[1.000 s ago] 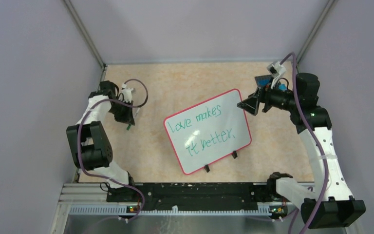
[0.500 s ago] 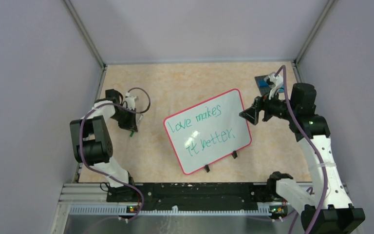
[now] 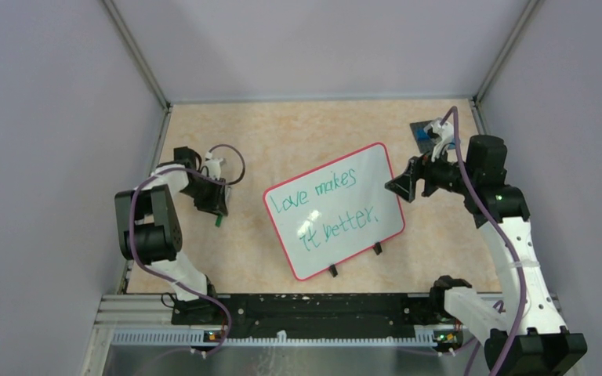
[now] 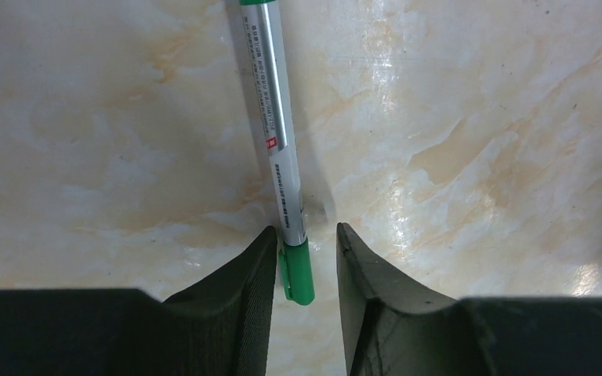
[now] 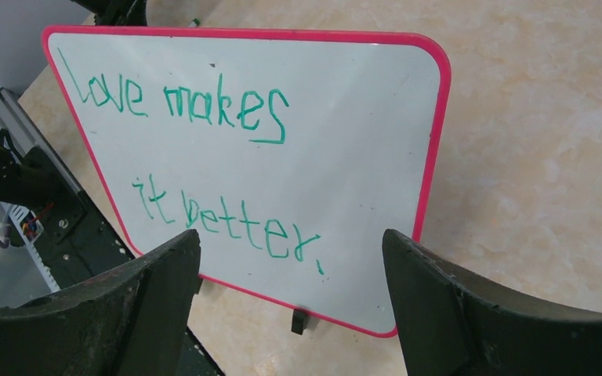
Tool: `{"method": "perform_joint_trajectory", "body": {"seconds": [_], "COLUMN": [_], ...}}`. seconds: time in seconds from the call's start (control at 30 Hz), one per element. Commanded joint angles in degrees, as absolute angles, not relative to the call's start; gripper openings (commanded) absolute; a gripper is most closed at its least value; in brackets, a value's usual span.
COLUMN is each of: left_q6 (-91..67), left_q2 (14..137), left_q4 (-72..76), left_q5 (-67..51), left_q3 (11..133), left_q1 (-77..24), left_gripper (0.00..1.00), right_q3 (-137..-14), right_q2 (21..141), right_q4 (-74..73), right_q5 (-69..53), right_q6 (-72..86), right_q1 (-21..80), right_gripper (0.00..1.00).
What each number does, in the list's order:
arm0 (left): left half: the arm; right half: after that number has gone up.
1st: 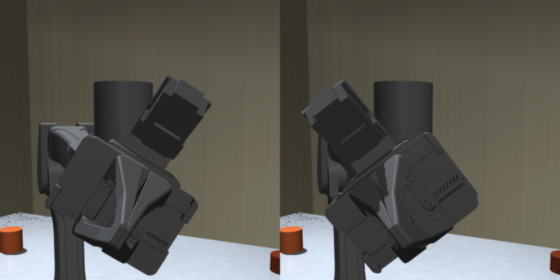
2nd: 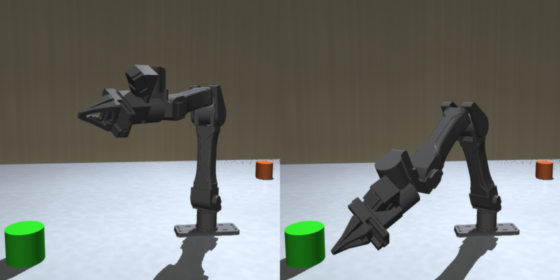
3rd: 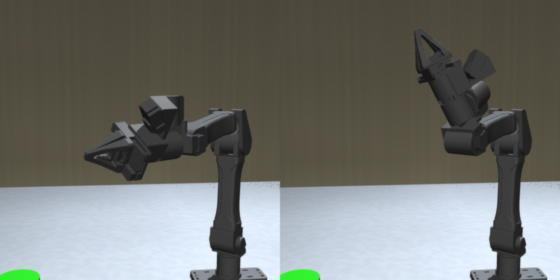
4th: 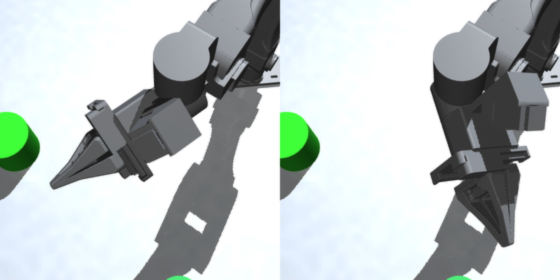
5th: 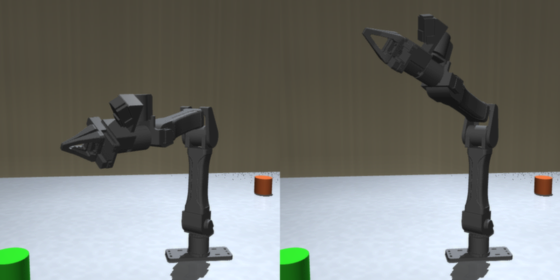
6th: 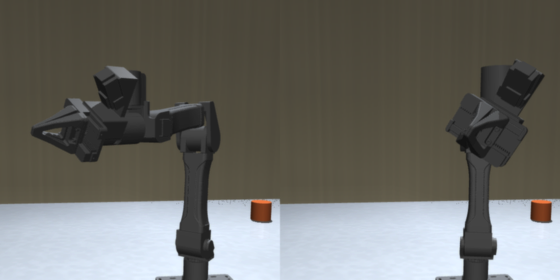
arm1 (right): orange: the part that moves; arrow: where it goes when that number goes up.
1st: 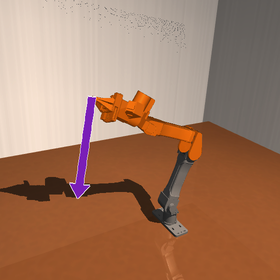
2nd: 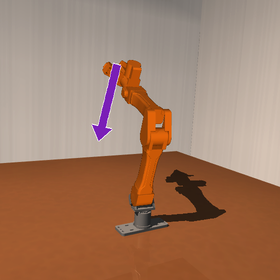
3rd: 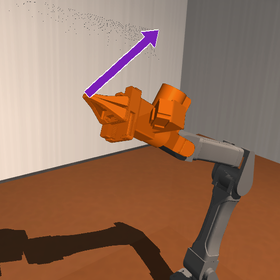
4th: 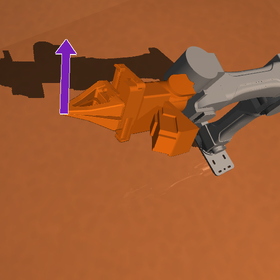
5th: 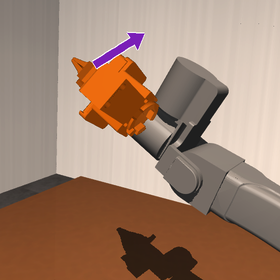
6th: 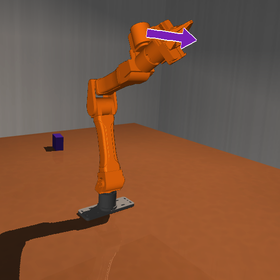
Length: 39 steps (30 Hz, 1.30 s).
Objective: Write a sentence on the whiteboard
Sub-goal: Put down the whiteboard marker at the center of the board, then reset both arms
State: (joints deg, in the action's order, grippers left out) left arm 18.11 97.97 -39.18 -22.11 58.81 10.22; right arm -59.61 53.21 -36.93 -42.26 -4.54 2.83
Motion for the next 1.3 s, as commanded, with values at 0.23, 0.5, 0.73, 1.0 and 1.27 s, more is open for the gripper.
{"method": "perform_joint_trajectory", "body": {"seconds": [0.23,0.5,0.73,1.0,1.27], "left_q6": [19.76,21.71,16.28,7.75,5.15], "left_q2": [93.88,85.76,83.77,80.31,76.34], "left_q4": [-40.00,-46.97,-51.32,-43.39,-37.42], "left_q5": [-20.56,-24.00,-30.43,-32.67,-30.65], "left_q3": [60.02,71.86,88.00,88.39,78.69], "left_q1": [9.41,9.40,9.70,10.41,10.46], "left_gripper": [0.48,0.94,0.99,0.99,0.99], "right_q3": [-59.89,-62.86,-70.38,-73.78,-64.92], "right_q2": [52.76,54.72,59.35,64.75,62.18], "right_q4": [-35.39,-36.95,-38.19,-39.25,-35.48], "right_q5": [-42.98,-43.41,-39.85,-44.70,-42.85], "right_q6": [-5.38,-6.20,-5.15,-9.85,-12.45], "right_q1": [2.37,2.37,0.46,-15.84,-21.26], "right_gripper": [0.83,0.84,0.84,0.84,0.85]}}
